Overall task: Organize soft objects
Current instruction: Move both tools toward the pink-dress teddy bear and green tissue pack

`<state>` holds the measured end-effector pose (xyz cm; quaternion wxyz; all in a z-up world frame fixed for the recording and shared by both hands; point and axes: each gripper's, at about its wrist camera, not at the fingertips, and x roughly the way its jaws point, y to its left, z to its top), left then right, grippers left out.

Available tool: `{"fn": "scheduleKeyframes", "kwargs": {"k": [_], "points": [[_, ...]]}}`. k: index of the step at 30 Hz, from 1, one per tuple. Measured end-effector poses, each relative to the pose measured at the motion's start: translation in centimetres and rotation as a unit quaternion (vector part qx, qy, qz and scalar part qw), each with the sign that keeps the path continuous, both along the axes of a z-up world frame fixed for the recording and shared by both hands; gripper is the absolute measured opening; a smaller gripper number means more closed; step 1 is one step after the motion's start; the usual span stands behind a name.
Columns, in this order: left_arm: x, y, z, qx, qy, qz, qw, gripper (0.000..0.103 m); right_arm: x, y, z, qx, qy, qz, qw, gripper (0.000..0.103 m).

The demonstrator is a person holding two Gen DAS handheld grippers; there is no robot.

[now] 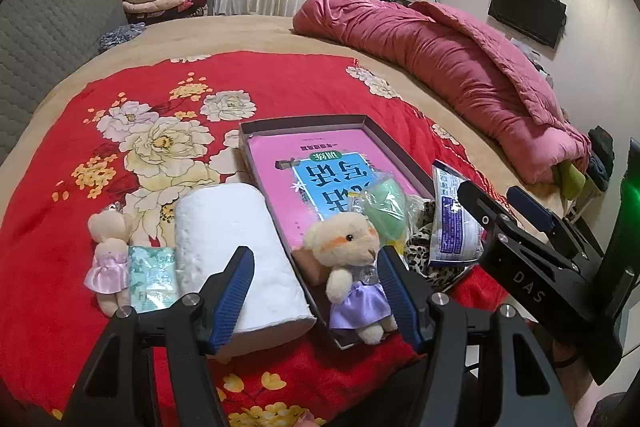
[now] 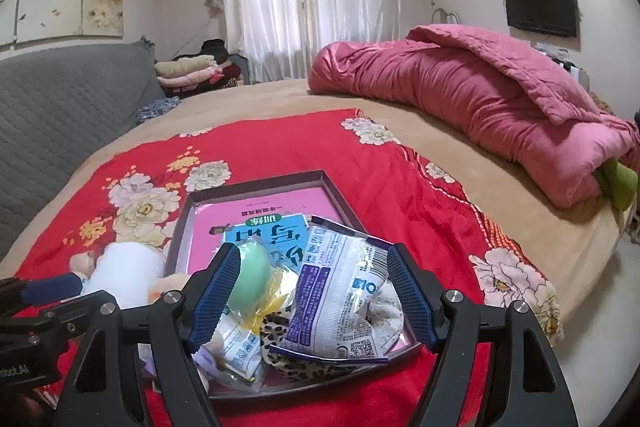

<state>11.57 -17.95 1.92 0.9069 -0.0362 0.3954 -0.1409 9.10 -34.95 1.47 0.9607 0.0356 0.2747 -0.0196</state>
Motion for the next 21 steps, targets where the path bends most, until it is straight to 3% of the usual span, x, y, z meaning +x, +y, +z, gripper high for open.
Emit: {"fn": "scheduleKeyframes", "kwargs": {"k": [10,21], "points": [[-0.6,1.9,0.4,-0.017,0.002,0.008,0.9998,0.063,-1.0,1.9,1.4,-0.017,-0.019,0.018,1.000,0.077],[-1.5,6.7,0.3,-0.038,0.007,0.040,0.9984,0.063,-1.9,7.0,3.2,-0.040,-0.032,0.082,0.995,0.077]]}}
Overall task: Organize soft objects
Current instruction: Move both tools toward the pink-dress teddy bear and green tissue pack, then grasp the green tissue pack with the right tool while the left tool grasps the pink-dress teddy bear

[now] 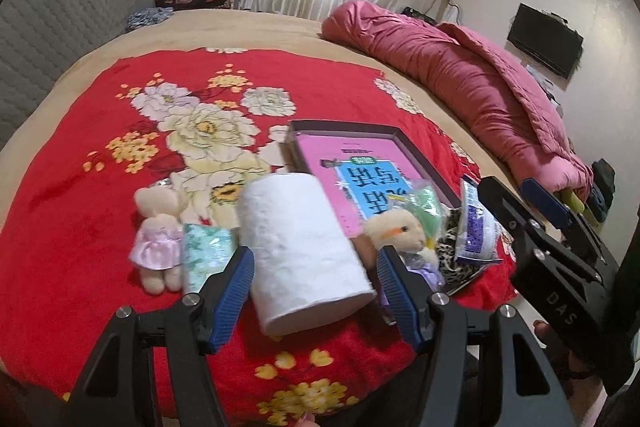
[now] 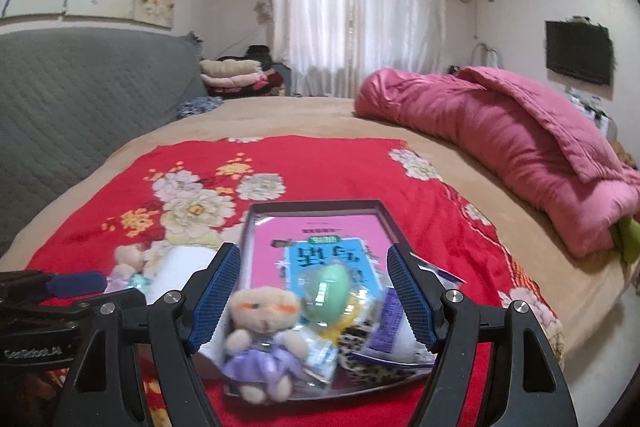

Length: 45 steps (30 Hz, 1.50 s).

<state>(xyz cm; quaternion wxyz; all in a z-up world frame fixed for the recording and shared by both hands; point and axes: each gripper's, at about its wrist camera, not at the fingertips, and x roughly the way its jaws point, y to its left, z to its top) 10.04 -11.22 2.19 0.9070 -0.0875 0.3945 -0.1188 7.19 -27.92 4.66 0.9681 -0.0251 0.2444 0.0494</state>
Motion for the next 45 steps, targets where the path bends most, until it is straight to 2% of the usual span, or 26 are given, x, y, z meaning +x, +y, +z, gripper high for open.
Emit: {"fn": "scheduleKeyframes", "kwargs": {"k": [6,10,12,19,25,31,35,39,45], "points": [[-0.2,3.5,-0.5,-0.006,0.008,0.029,0.9995,0.064,-0.6,3.1,0.3,-0.017,0.002,0.043,0.999,0.077],[0.2,7.1,-1.5,-0.031,0.025,0.061,0.9973,0.064,-0.9,5.3,0.2,-0.033,0.006,0.071,0.997,0.077],[0.5,8.3,-2.1,-0.030,0.034,0.073,0.9963,0.064,-0.9,6.4,0.1,-0.042,0.010,0.084,0.996,0.077],[1.7,12.7,-5.0,-0.056,0.076,0.100,0.9906,0.064,-1.9,11.0,-0.9,-0.100,0.015,0.145,0.984,0.077],[3.1,13.9,-6.6,-0.071,0.092,0.097,0.9884,0.064,-3.1,15.6,-2.9,-0.184,0.014,0.207,0.961,0.077],[5.3,14.5,-8.1,-0.091,0.105,0.088,0.9863,0.064,-4.3,19.8,-6.3,-0.278,0.005,0.262,0.924,0.077],[6.8,14.7,-9.3,-0.100,0.118,0.084,0.9844,0.064,-4.1,21.6,-8.7,-0.330,0.004,0.274,0.903,0.077],[7.9,14.6,-10.0,-0.106,0.122,0.070,0.9844,0.062,-3.3,22.9,-10.9,-0.364,0.011,0.279,0.888,0.077],[9.4,14.6,-10.8,-0.103,0.125,0.044,0.9859,0.051,-1.7,24.2,-13.7,-0.401,0.017,0.275,0.874,0.077]]}}
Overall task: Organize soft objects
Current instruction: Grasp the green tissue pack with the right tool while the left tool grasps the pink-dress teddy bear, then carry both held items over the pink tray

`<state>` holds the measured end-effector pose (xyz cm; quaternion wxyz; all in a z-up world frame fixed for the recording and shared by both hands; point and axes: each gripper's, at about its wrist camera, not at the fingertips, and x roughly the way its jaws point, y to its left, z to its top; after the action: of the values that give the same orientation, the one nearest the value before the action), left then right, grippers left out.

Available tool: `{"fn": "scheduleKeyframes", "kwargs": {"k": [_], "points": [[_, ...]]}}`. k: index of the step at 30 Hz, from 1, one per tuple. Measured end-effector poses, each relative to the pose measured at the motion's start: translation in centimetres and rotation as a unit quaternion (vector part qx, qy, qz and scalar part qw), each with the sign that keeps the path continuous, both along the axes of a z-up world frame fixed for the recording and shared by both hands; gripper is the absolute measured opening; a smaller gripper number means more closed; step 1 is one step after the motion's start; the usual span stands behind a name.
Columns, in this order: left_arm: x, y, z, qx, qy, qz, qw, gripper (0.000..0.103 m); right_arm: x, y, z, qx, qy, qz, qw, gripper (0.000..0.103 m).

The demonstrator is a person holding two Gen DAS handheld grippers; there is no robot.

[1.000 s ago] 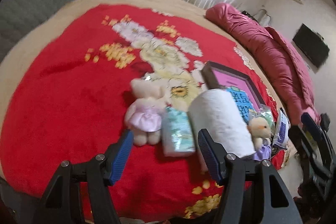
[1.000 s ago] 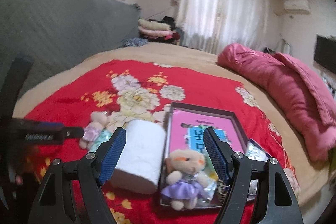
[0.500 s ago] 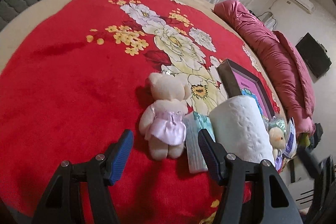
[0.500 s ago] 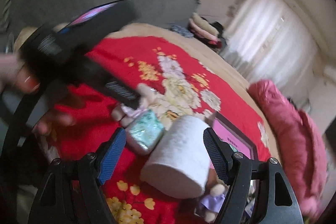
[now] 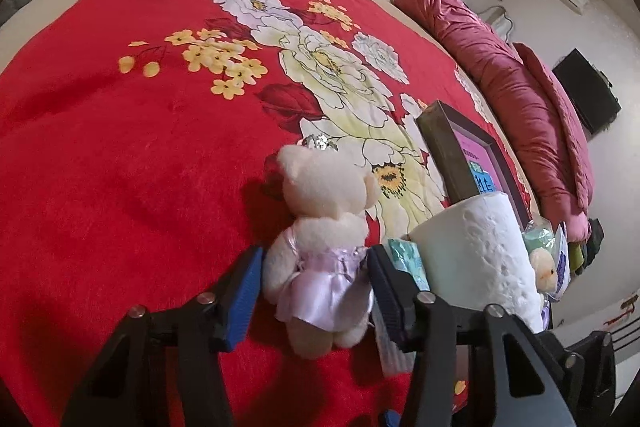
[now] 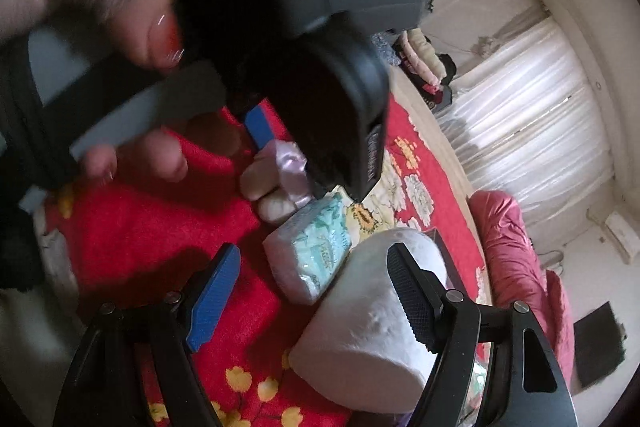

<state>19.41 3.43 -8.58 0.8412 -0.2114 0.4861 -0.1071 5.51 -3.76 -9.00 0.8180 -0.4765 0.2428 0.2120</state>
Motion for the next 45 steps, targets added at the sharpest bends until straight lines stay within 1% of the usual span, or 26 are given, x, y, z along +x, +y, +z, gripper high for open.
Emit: {"fn": "scheduleKeyframes", "kwargs": {"k": [8,12,16,19,23,24,25,28,29,32,34,37,41,42,45], "points": [[1.9,0.1,-0.5,-0.023,-0.001,-0.038,0.9990,0.043,1.7,0.9,-2.9,-0.060,-0.021,0.004,0.998,0.077],[2.5,0.2,-0.8,-0.035,0.004,-0.049,0.9982,0.040,2.8,1.2,-3.7,-0.073,-0.018,0.005,0.997,0.076],[2.9,1.0,-1.1,-0.063,0.008,-0.045,0.9970,0.039,3.9,1.5,-4.3,-0.086,-0.017,0.014,0.996,0.076],[3.0,1.2,-1.3,-0.073,0.011,-0.045,0.9962,0.039,4.6,1.7,-4.2,-0.080,-0.005,0.018,0.997,0.073],[3.2,1.4,-1.5,-0.082,0.013,-0.044,0.9956,0.039,6.4,0.8,-3.8,-0.050,0.026,0.011,0.998,0.072],[3.3,1.4,-1.5,-0.084,0.013,-0.043,0.9955,0.039,6.7,0.7,-3.6,-0.044,0.030,0.008,0.999,0.051],[3.3,1.4,-1.6,-0.084,0.013,-0.043,0.9954,0.039,7.2,0.7,-3.4,-0.042,0.031,0.007,0.999,0.037],[3.2,1.4,-1.5,-0.082,0.011,-0.043,0.9957,0.039,7.7,0.5,-3.0,-0.023,0.047,0.001,0.999,0.036],[3.2,1.3,-1.5,-0.080,0.009,-0.042,0.9958,0.039,7.7,0.3,-2.6,-0.019,0.045,0.000,0.999,0.036],[3.1,1.2,-1.4,-0.075,0.006,-0.042,0.9963,0.039,7.8,-0.7,-0.9,0.003,0.027,-0.001,1.000,0.035],[2.9,1.2,-1.2,-0.075,0.003,-0.038,0.9965,0.037,8.1,-1.2,0.4,0.019,0.015,-0.002,1.000,0.030],[2.5,1.1,-0.7,-0.071,-0.009,-0.032,0.9969,0.036,8.4,-2.4,2.2,0.047,0.004,-0.010,0.999,0.030],[1.8,1.1,0.0,-0.071,-0.025,-0.026,0.9968,0.036,9.0,-4.4,3.9,0.088,0.010,-0.019,0.996,0.030],[1.6,1.1,0.2,-0.072,-0.028,-0.023,0.9968,0.036,8.3,-4.2,4.0,0.099,0.015,-0.021,0.995,0.030],[0.6,1.2,1.2,-0.073,-0.045,-0.015,0.9962,0.036,8.9,-5.5,5.7,0.153,0.038,-0.034,0.987,0.029]]}}
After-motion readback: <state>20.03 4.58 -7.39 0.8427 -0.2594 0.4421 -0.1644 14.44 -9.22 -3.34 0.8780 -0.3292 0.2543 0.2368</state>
